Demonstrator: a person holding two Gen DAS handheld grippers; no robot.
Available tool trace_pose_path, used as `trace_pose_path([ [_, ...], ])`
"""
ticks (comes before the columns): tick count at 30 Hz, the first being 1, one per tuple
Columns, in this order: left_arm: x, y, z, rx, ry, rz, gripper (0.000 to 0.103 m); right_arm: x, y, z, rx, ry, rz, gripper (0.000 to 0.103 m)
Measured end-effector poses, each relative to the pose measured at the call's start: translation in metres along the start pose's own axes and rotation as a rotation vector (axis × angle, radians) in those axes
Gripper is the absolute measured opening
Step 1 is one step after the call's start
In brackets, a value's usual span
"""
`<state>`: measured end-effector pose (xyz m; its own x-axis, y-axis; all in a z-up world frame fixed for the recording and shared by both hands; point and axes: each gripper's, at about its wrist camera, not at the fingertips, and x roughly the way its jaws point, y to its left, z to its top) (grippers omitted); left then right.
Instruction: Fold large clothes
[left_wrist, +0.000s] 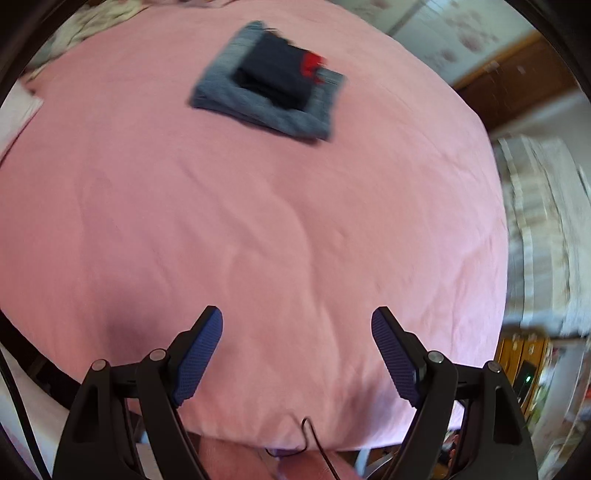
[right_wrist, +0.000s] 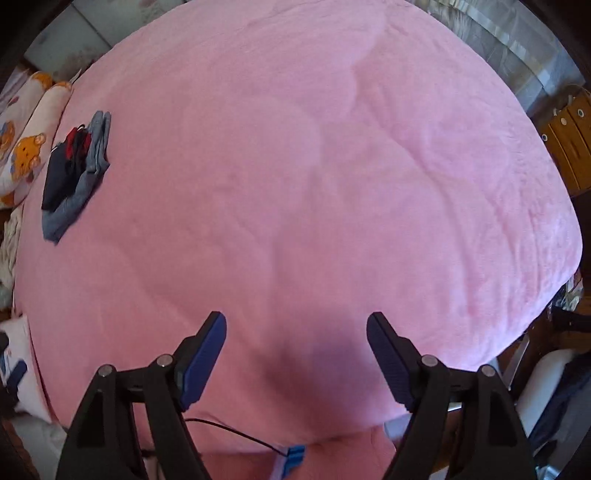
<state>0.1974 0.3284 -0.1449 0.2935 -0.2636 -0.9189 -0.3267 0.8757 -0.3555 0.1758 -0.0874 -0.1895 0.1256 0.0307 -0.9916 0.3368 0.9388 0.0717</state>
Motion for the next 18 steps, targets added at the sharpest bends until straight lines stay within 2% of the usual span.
trace_pose_path([
  [6, -0.01, -0.079, -0.066, 0.133, -0.071, 0.056, 0.082, -0.033, -0.053, -0.019, -0.028, -0.047, 0.058, 0.085],
  [13, -0.015, -0.16, -0.143, 0.166, -0.104, 0.104, 0.082, -0.061, -0.098, -0.043, -0.167, -0.05, 0.055, 0.085],
  [18, -0.03, -0.218, -0.195, 0.223, -0.135, 0.151, 0.082, -0.099, -0.127, -0.051, -0.179, -0.037, 0.163, 0.085],
])
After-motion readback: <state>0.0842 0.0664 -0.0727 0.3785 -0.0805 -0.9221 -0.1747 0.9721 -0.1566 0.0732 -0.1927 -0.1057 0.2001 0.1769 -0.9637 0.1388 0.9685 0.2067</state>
